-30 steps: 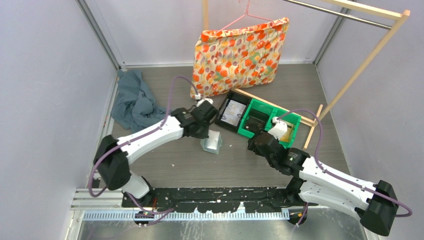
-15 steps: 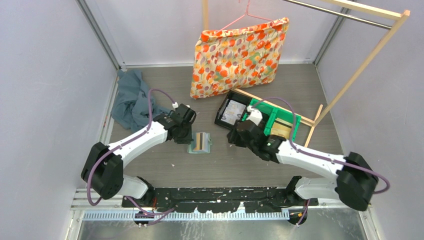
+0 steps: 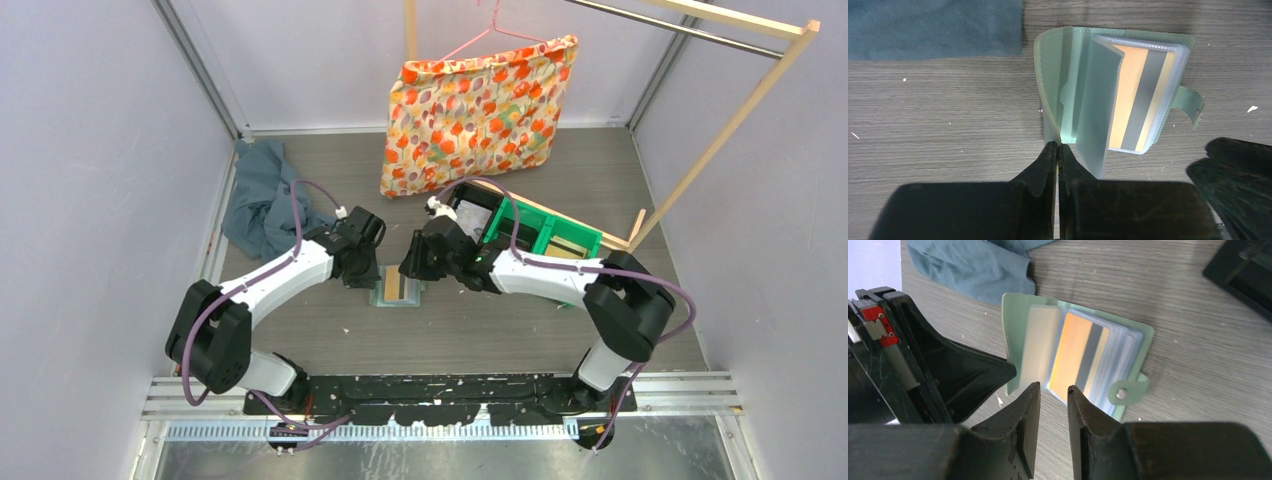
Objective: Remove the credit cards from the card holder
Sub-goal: Open the card holder at the center of the board.
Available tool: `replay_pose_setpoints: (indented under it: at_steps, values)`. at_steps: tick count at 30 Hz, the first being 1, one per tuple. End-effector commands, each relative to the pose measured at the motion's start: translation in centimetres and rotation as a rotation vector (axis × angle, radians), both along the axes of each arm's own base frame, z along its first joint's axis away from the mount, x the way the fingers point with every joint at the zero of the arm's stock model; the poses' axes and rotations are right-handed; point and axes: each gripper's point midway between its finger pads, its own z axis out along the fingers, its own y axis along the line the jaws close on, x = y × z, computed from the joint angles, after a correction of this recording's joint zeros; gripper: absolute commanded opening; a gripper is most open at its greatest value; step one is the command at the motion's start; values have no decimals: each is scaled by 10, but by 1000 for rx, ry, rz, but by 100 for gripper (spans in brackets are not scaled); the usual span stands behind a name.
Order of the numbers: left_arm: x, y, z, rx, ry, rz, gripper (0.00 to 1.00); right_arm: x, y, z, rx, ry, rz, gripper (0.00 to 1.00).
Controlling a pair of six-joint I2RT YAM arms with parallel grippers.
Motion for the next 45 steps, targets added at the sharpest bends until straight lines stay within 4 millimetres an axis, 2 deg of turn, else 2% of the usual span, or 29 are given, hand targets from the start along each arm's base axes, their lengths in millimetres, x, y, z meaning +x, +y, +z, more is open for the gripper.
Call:
replay_pose_setpoints:
  at_steps: [1, 5, 8, 11, 13, 15, 18, 20, 22, 27, 31, 36, 40, 45]
  values:
    - [2, -1, 4, -27, -20, 3, 1, 9, 27, 17, 54, -29, 49, 31]
    - [2, 4, 4, -15, -14, 20, 1, 8, 34, 3, 37, 9, 72, 32]
    - [2, 8, 4, -8, -7, 29, 1, 7, 24, -15, -21, 34, 46, 32]
    - [2, 7, 17, -27, -19, 20, 8, 9, 14, -22, -50, 33, 5, 35]
    - [4, 2, 37, -59, -49, 9, 17, 7, 10, -24, -60, 35, -2, 37]
    - [10, -2, 65, -96, -112, 6, 28, 7, 7, -25, -67, 32, -5, 40]
    - [16, -10, 103, -174, -202, -7, 39, 8, 8, -27, -73, 36, -7, 42]
    - [18, -21, 117, -241, -234, -22, 44, 9, 8, -30, -81, 46, -14, 44]
    - [22, -26, 121, -268, -246, -22, 45, 8, 8, -35, -87, 66, -22, 46]
    - [22, -18, 106, -217, -195, 20, 45, 6, 7, -46, -101, 98, -30, 48]
    - [19, -21, 100, -259, -155, 32, 45, 2, 10, -47, -85, 112, -17, 56]
    - [18, 4, 87, -225, -116, 125, 45, -3, 21, -49, -39, 144, 16, 61]
    - [17, 27, 59, -205, -43, 201, 43, -6, 27, -52, -8, 165, 25, 62]
    - [12, 32, 26, -200, 29, 228, 41, -7, 33, -49, 32, 164, 37, 61]
